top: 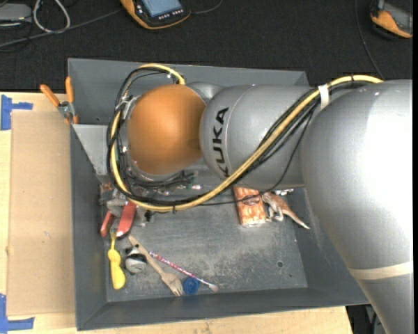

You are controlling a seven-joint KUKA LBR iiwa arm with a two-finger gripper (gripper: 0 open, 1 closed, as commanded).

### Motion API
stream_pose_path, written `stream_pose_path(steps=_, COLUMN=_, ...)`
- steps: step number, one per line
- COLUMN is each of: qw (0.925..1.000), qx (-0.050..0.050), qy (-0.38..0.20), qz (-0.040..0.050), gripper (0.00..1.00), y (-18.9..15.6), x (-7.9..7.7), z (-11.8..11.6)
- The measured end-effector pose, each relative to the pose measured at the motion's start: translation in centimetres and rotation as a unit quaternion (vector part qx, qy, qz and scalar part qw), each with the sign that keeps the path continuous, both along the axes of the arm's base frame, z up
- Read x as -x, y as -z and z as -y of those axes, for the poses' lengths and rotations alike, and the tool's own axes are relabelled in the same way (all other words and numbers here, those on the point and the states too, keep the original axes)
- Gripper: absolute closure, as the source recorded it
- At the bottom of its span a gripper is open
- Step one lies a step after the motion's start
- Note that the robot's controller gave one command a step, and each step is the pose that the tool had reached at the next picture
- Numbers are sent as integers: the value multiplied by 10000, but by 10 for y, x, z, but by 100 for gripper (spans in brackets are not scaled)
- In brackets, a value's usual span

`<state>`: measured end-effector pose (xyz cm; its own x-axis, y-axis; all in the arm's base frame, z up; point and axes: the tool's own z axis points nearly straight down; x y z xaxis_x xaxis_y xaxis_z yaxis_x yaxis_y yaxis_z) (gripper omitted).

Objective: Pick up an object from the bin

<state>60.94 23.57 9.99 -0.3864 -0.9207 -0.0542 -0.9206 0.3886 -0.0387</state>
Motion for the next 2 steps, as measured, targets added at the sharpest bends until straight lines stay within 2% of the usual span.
stream_pose_path(steps=1, qw=9993, qx=28, qy=-379, qz=-35, gripper=100, y=-65, x=2, z=2)
stream_pose_path(steps=2, qw=9981, qx=27, qy=-612, qz=1, gripper=100, y=-26, x=-8, z=0)
